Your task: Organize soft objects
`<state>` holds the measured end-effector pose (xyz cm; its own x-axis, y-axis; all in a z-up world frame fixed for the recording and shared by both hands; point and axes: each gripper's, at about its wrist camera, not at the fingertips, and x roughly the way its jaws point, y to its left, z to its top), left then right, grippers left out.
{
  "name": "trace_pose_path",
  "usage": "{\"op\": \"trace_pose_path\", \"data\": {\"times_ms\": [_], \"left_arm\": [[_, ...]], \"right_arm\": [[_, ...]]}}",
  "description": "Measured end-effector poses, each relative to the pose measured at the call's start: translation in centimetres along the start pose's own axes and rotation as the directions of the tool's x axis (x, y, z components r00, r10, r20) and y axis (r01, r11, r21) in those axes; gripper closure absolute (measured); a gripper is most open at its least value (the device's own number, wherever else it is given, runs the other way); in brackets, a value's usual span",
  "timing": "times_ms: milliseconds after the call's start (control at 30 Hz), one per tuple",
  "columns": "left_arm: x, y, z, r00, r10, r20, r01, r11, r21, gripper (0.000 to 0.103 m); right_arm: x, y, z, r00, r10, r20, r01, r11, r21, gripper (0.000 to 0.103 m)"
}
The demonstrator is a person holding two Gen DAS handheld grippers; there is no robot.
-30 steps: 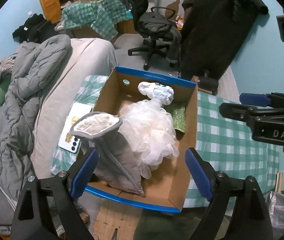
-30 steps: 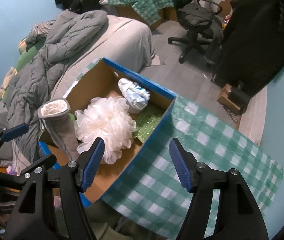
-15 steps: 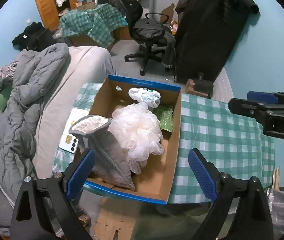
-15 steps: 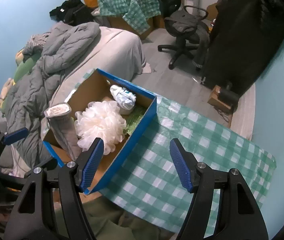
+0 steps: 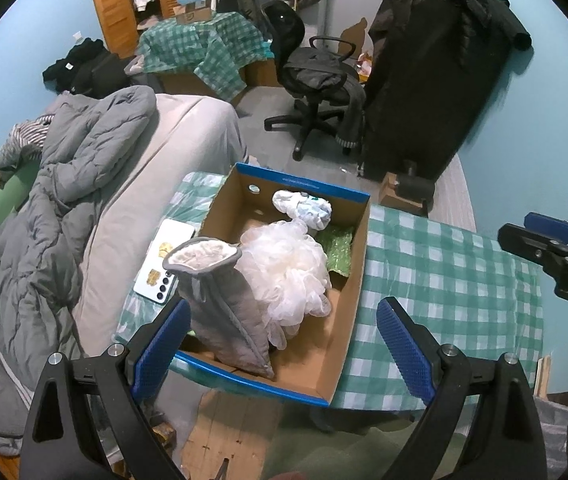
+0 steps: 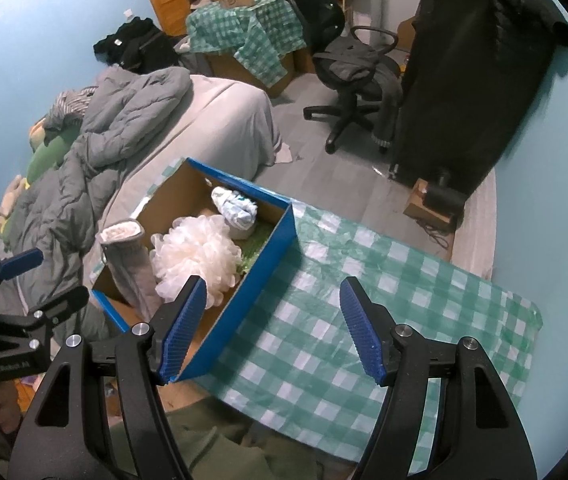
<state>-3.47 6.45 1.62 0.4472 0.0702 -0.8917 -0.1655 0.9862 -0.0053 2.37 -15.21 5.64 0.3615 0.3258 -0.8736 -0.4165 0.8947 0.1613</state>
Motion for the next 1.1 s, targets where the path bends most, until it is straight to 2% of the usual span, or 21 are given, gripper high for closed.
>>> {"op": "trace_pose_path", "data": {"times_ms": [1100], "left_arm": [[0.3,-1.7,0.3,1.000,0.009,-0.004,-0.009,1.000,0.007,0.008]], "right_arm": [[-0.9,-1.0,-0.5,1.000,0.000,0.013,0.000,1.000,0.022,0.034]]}}
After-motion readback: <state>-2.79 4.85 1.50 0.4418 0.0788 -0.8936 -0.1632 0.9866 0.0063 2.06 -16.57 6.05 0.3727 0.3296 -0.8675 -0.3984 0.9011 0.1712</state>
